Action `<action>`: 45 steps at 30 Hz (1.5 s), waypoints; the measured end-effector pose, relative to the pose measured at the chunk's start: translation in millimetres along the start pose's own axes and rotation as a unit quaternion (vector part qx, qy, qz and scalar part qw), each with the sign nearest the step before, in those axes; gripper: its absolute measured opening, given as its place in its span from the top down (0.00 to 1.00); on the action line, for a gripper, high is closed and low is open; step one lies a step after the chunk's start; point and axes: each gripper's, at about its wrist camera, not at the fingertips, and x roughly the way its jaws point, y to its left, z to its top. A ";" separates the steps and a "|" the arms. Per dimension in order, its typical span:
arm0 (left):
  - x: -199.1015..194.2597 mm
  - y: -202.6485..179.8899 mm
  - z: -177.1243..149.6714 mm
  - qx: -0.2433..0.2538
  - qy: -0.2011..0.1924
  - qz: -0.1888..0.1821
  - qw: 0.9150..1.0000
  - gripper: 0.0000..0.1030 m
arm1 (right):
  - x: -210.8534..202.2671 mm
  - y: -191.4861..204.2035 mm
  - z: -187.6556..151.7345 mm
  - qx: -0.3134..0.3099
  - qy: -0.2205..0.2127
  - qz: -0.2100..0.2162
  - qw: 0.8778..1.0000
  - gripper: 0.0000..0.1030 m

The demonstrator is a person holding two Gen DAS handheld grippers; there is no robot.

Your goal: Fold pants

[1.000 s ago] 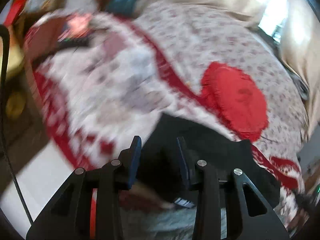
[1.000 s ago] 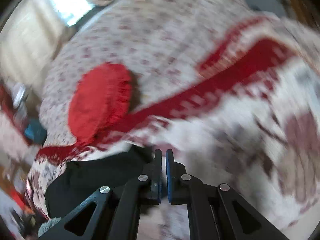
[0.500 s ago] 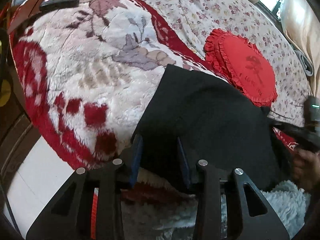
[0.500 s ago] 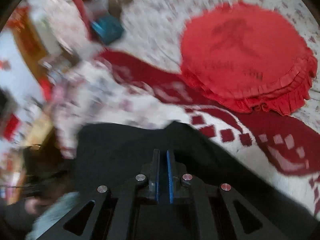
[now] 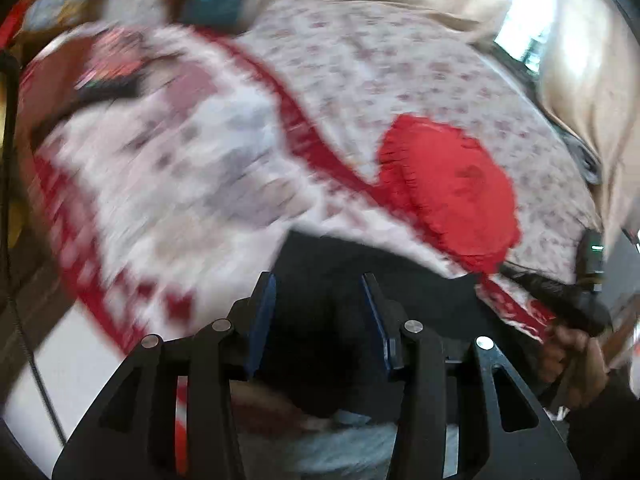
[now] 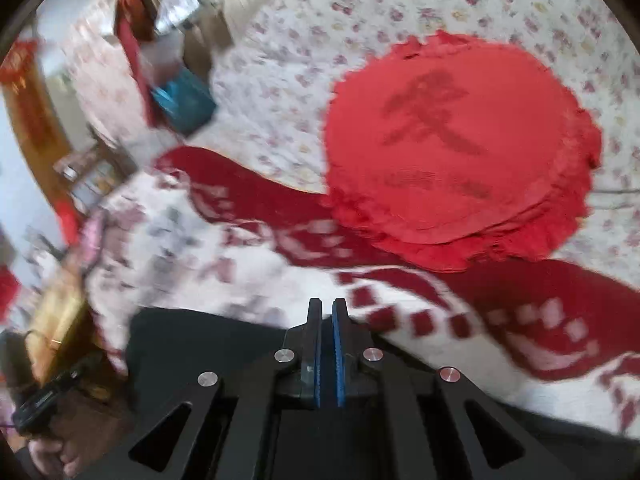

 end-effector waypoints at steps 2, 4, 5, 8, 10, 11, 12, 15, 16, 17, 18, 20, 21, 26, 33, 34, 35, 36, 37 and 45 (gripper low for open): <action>28.5 -21.6 19.3 0.029 0.023 -0.025 0.999 0.60 | 21.9 0.0 -0.9 0.015 0.030 -0.005 0.999 0.96; 55.9 -28.8 28.6 0.029 0.050 -0.023 0.998 0.60 | 42.0 -4.5 -5.1 0.022 0.050 -0.025 0.998 0.96; 77.7 -29.2 32.9 0.024 0.071 0.000 0.997 0.60 | 54.5 -9.7 -8.8 0.031 0.067 -0.043 0.996 0.96; 116.3 -14.6 26.7 -0.004 0.129 0.055 0.990 0.61 | 58.1 -13.5 -23.8 0.010 0.050 -0.053 0.997 0.96; 115.4 -11.1 24.7 -0.004 0.119 0.054 0.991 0.61 | 57.3 -7.6 -29.0 -0.022 0.040 -0.062 0.997 0.96; 114.0 -11.4 23.1 -0.001 0.117 0.054 0.992 0.61 | 58.7 -4.3 -30.4 -0.035 0.038 -0.068 0.996 0.95; 113.2 -11.6 22.3 0.000 0.117 0.054 0.992 0.62 | 59.4 -2.2 -31.1 -0.043 0.037 -0.073 0.996 0.95; 109.8 -8.2 18.0 -0.006 0.109 0.045 0.993 0.62 | 59.8 -0.4 -31.7 -0.051 0.035 -0.080 0.995 0.95; 106.9 -6.9 15.6 -0.004 0.104 0.044 0.994 0.61 | 59.7 -1.2 -31.8 -0.049 0.034 -0.079 0.995 0.95; 106.1 -7.3 14.7 -0.001 0.100 0.043 0.994 0.61 | 60.3 -1.3 -31.8 -0.046 0.034 -0.075 0.996 0.95; 104.4 -7.1 12.0 0.004 0.094 0.042 0.995 0.61 | 60.5 -2.1 -31.7 -0.043 0.033 -0.072 0.996 0.95; 104.7 -5.2 9.3 0.010 0.087 0.041 0.995 0.61 | 61.1 -2.9 -31.6 -0.041 0.031 -0.071 0.996 0.95; 111.1 -4.0 12.5 0.009 0.086 0.041 0.995 0.61 | 60.7 -3.1 -32.0 -0.042 0.032 -0.072 0.996 0.95; 101.5 -11.4 22.7 0.007 0.085 0.069 0.994 0.61 | 56.0 -4.2 -24.5 -0.040 0.036 -0.072 0.996 0.95; 57.1 -65.6 23.9 0.055 0.058 0.009 0.997 0.57 | 15.4 -4.5 -8.0 -0.001 0.053 0.073 0.996 0.91; 67.7 -70.4 18.5 0.058 0.093 -0.007 0.994 0.57 | 25.9 -15.3 -11.5 0.026 0.106 0.110 0.988 0.91; 86.6 -72.1 8.4 0.061 0.144 -0.001 0.988 0.57 | 36.1 -28.6 -17.4 0.054 0.157 0.126 0.978 0.91; 100.1 -70.2 -0.5 0.064 0.176 0.015 0.982 0.57 | 41.3 -44.4 -25.7 0.074 0.189 0.108 0.973 0.93; 107.6 -67.3 -7.0 0.068 0.187 0.021 0.980 0.57 | 38.1 -60.4 -31.4 0.094 0.191 0.118 0.970 0.97; 108.8 -62.7 -4.2 0.067 0.179 0.013 0.982 0.57 | -68.6 -199.2 -65.6 0.208 0.081 0.049 0.973 0.96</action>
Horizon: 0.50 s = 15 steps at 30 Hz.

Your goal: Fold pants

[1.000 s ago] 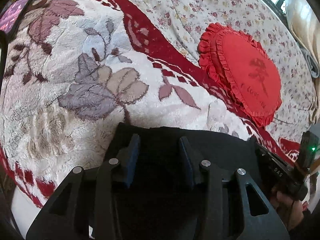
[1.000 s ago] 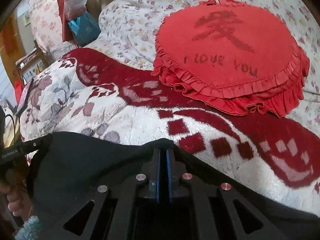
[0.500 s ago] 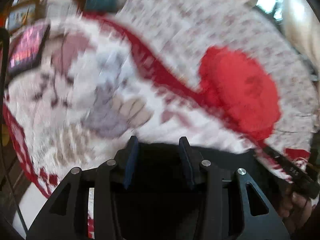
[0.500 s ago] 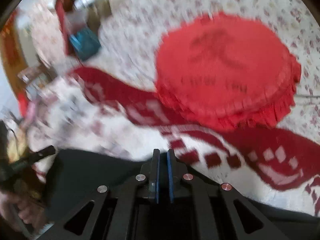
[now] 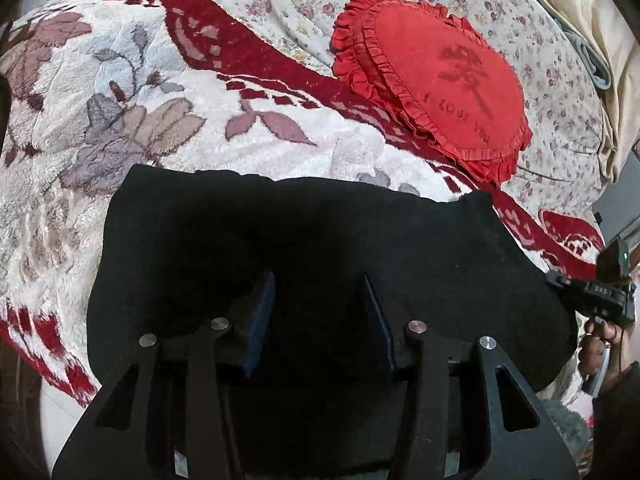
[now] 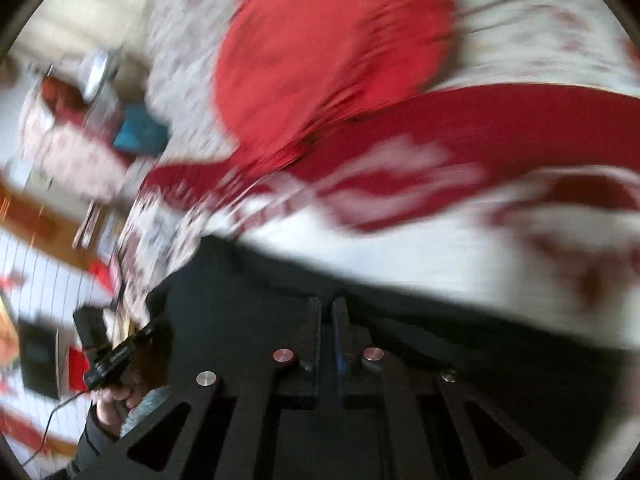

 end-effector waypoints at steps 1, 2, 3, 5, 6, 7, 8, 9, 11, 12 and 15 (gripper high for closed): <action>0.2 -0.9 0.4 0.001 -0.001 0.001 1.000 0.57 | -16.4 -18.8 -0.9 0.016 -0.018 -0.001 1.000 0.96; 0.5 -1.1 0.6 0.002 -0.004 0.002 1.000 0.57 | -33.7 -37.7 -2.2 0.036 -0.037 0.003 0.999 0.96; 0.7 -1.4 -0.7 0.002 -0.005 0.003 1.000 0.57 | -53.2 -57.9 -5.6 0.059 -0.059 0.005 0.996 0.95; 1.4 -1.7 -4.8 0.006 -0.006 0.006 1.000 0.57 | -82.2 -86.1 -11.8 0.102 -0.096 -0.007 0.990 0.91; 1.9 -1.2 -4.5 0.007 -0.006 0.007 1.000 0.57 | -95.9 -99.8 -17.6 0.129 -0.112 -0.013 0.985 0.91; 2.6 -1.8 -4.2 0.007 -0.006 0.008 1.000 0.57 | -106.0 -109.3 -22.5 0.145 -0.121 -0.015 0.982 0.90; 2.9 -1.6 -4.1 0.008 -0.005 0.008 1.000 0.57 | -116.7 -114.5 -27.7 0.151 -0.131 -0.020 0.980 0.90; 3.2 -2.0 -3.9 0.009 -0.005 0.009 1.000 0.57 | -127.1 -112.1 -35.3 0.146 -0.144 -0.026 0.978 0.90; 3.8 -1.9 -3.9 0.010 -0.005 0.010 1.000 0.57 | -148.2 -102.3 -50.2 0.132 -0.174 -0.027 0.975 0.88; 3.8 -1.8 -4.0 0.011 -0.006 0.010 1.000 0.57 | -158.2 -94.6 -59.1 0.123 -0.187 -0.030 0.974 0.87; 3.4 -1.8 -4.5 0.009 -0.006 0.008 1.000 0.57 | -169.1 -63.5 -92.8 0.103 -0.208 -0.029 0.972 0.60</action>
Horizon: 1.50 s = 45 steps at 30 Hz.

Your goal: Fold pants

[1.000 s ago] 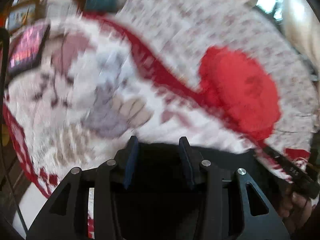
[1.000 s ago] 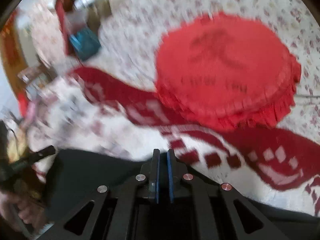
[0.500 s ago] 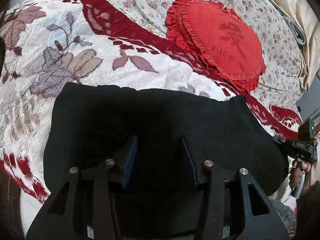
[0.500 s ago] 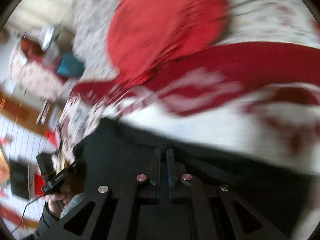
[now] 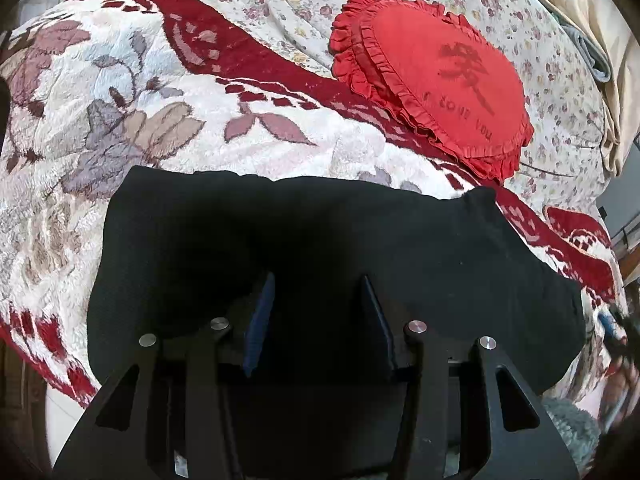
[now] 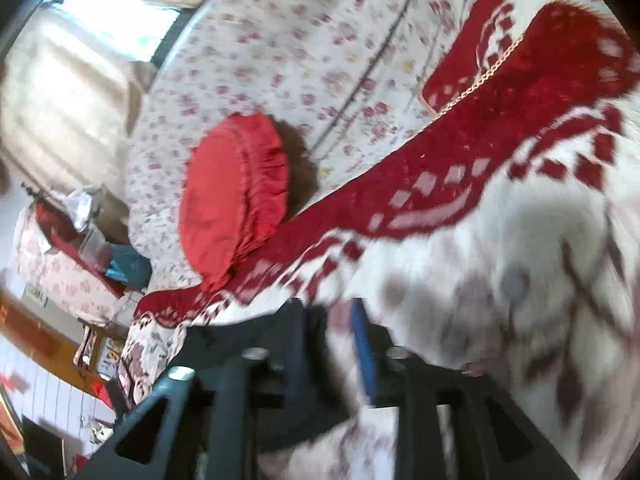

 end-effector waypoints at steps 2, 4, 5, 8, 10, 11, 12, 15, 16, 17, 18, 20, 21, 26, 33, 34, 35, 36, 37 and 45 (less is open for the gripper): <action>0.3 0.6 0.3 -0.001 -0.001 -0.004 1.000 0.57 | -11.0 1.6 -24.2 0.009 0.005 0.010 1.000 0.54; 0.3 1.6 0.3 -0.002 -0.002 -0.006 1.000 0.57 | -12.2 -1.4 -50.9 0.030 0.017 0.022 0.999 0.54; 0.1 2.1 0.0 -0.003 -0.003 -0.008 1.000 0.57 | -10.6 -4.4 -60.5 0.044 0.025 0.027 0.998 0.54; -0.7 5.0 -0.4 -0.010 -0.005 -0.017 1.000 0.57 | 1.8 -15.3 -81.5 0.095 0.038 0.043 0.994 0.54; -1.3 7.0 -0.6 -0.014 -0.006 -0.023 1.000 0.57 | 9.8 -23.5 -89.3 0.135 0.040 0.058 0.988 0.54; -1.4 7.3 -0.7 -0.015 -0.006 -0.025 1.000 0.57 | 15.1 -27.5 -91.3 0.157 0.041 0.065 0.985 0.54; -1.4 7.6 -0.6 -0.015 -0.007 -0.026 1.000 0.57 | 21.4 -32.0 -92.7 0.182 0.043 0.073 0.980 0.54; -1.5 7.7 -0.8 -0.015 -0.007 -0.026 1.000 0.57 | 30.5 -38.1 -90.5 0.217 0.028 0.087 0.972 0.53; -1.6 7.8 -0.7 -0.015 -0.007 -0.026 1.000 0.57 | 29.9 -38.2 -89.5 0.219 0.023 0.087 0.971 0.53; -1.7 7.9 -0.9 -0.015 -0.007 -0.027 1.000 0.57 | 30.3 -37.9 -87.9 0.221 0.018 0.088 0.971 0.52; -1.6 7.7 -1.0 -0.015 -0.007 -0.027 0.999 0.57 | 30.5 -35.7 -85.4 0.215 0.013 0.094 0.972 0.52; -2.1 7.5 -1.0 -0.016 -0.008 -0.028 0.999 0.57 | 27.3 -31.1 -82.0 0.197 0.003 0.100 0.975 0.52; -2.2 7.0 -1.0 -0.015 -0.008 -0.027 0.999 0.57 | 27.6 -27.2 -80.6 0.183 0.001 0.101 0.978 0.52; -3.0 3.2 -1.4 -0.004 -0.008 -0.014 1.000 0.57 | 37.6 -27.9 -87.0 0.151 0.016 0.073 0.986 0.75; 1.3 -9.3 -3.1 0.025 -0.009 0.020 0.999 0.51 | 40.7 -34.3 -90.0 0.136 0.026 0.053 0.989 0.80; 2.3 -11.8 -3.1 0.031 -0.009 0.025 0.999 0.50 | 40.7 -33.3 -89.9 0.132 0.028 0.048 0.990 0.80; 2.8 -13.0 -3.4 0.034 -0.008 0.027 0.999 0.49 | 41.1 -33.0 -89.9 0.130 0.029 0.045 0.990 0.80; 3.5 -13.9 -3.5 0.039 -0.008 0.028 0.999 0.47 | 40.5 -33.5 -89.8 0.130 0.030 0.044 0.990 0.80; 4.3 -15.0 -3.6 0.042 -0.007 0.030 0.999 0.46 | 40.7 -33.6 -89.9 0.128 0.031 0.043 0.990 0.80; 4.5 -15.2 -4.0 0.042 -0.009 0.026 0.999 0.45 | 42.0 -11.3 -88.9 0.077 0.014 -0.008 0.997 0.85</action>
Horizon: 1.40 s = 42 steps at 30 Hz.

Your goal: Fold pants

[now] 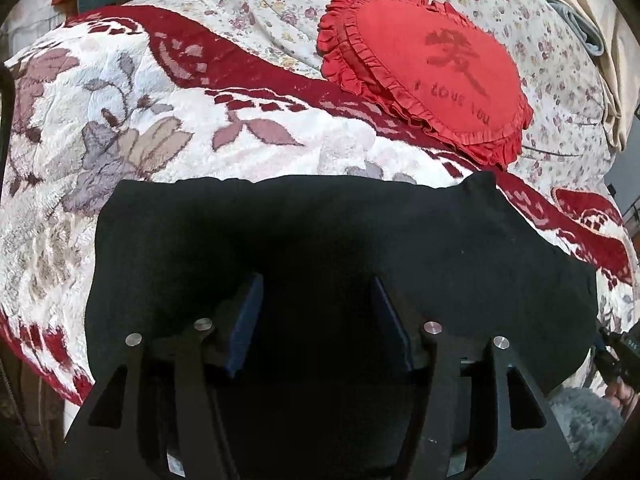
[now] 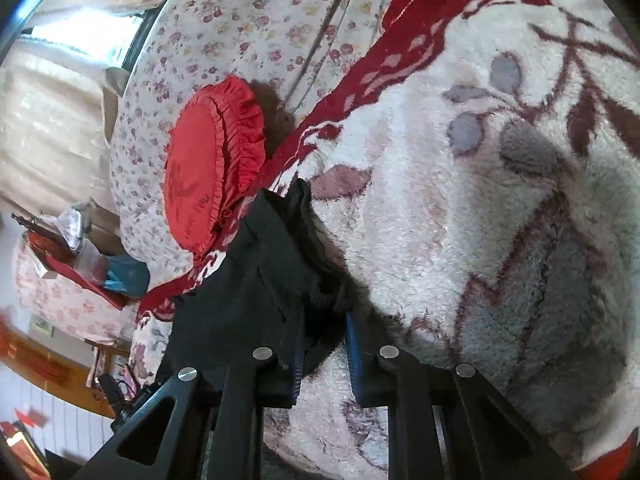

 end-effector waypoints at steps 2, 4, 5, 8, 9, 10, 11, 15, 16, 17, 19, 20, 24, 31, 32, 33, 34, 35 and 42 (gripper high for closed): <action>-0.2 0.3 -0.2 -0.001 -0.001 -0.002 1.000 0.45 | -0.9 2.8 -0.6 -0.005 -0.005 -0.006 1.000 0.85; -0.5 1.0 -0.4 -0.001 -0.001 -0.004 1.000 0.45 | -2.4 5.8 -0.9 -0.007 -0.012 -0.014 1.000 0.85; -0.4 1.3 -0.2 -0.002 -0.001 -0.005 1.000 0.45 | -3.2 8.1 -0.8 -0.007 -0.013 -0.021 1.000 0.87; -0.7 2.5 -0.6 -0.004 -0.002 -0.009 1.000 0.45 | -9.5 24.7 0.5 -0.022 -0.024 -0.041 0.999 0.91; -1.0 2.8 -1.0 -0.004 -0.003 -0.009 1.000 0.45 | -13.1 33.9 1.3 -0.030 -0.030 -0.045 0.998 0.92; -1.1 2.9 -0.9 -0.005 -0.003 -0.010 1.000 0.45 | -16.4 44.1 2.0 -0.039 -0.036 -0.038 0.998 0.92; -1.1 3.2 -1.0 -0.006 -0.004 -0.011 1.000 0.45 | -19.1 55.0 2.9 -0.049 -0.040 -0.028 0.998 0.92; -1.4 3.8 -1.6 -0.007 -0.005 -0.013 1.000 0.45 | -16.3 137.1 3.0 -0.134 -0.042 0.041 0.989 0.93; -1.4 3.7 -1.7 -0.007 -0.005 -0.013 1.000 0.45 | -9.8 161.6 -0.2 -0.160 -0.031 0.061 0.985 0.93; -1.5 3.9 -1.6 -0.007 -0.005 -0.014 1.000 0.45 | -2.8 182.6 -5.1 -0.185 -0.021 0.072 0.980 0.93; -2.1 5.0 -2.1 -0.009 -0.005 -0.018 1.000 0.45 | 18.7 230.9 -22.7 -0.250 0.011 0.096 0.963 0.93; -2.2 5.7 -2.0 -0.010 -0.005 -0.020 1.000 0.45 | 31.0 251.4 -34.5 -0.280 0.029 0.105 0.954 0.93; -2.6 6.9 -2.4 -0.010 -0.005 -0.023 1.000 0.45 | 81.2 295.9 -78.0 -0.352 0.111 0.120 0.921 0.93; -2.7 6.6 -2.5 -0.011 -0.006 -0.023 1.000 0.45 | 151.4 302.4 -127.5 -0.392 0.215 0.056 0.893 0.93; -2.8 6.1 -2.5 -0.010 -0.006 -0.023 1.000 0.45 | 155.3 301.1 -128.8 -0.393 0.222 0.052 0.891 0.93; -2.8 6.8 -2.6 -0.011 -0.006 -0.024 1.000 0.45 | 158.7 301.5 -131.6 -0.395 0.230 0.047 0.888 0.93; -2.8 6.6 -2.8 -0.011 -0.006 -0.024 1.000 0.45 | 163.0 301.3 -134.7 -0.397 0.239 0.041 0.885 0.93; -2.9 6.1 -2.8 -0.011 -0.006 -0.023 1.000 0.45 | 168.2 299.4 -136.2 -0.398 0.247 0.034 0.883 0.92; -2.8 4.4 -3.2 -0.007 -0.004 -0.023 1.000 0.41 | 187.7 284.1 -147.4 -0.396 0.305 0.014 0.866 0.89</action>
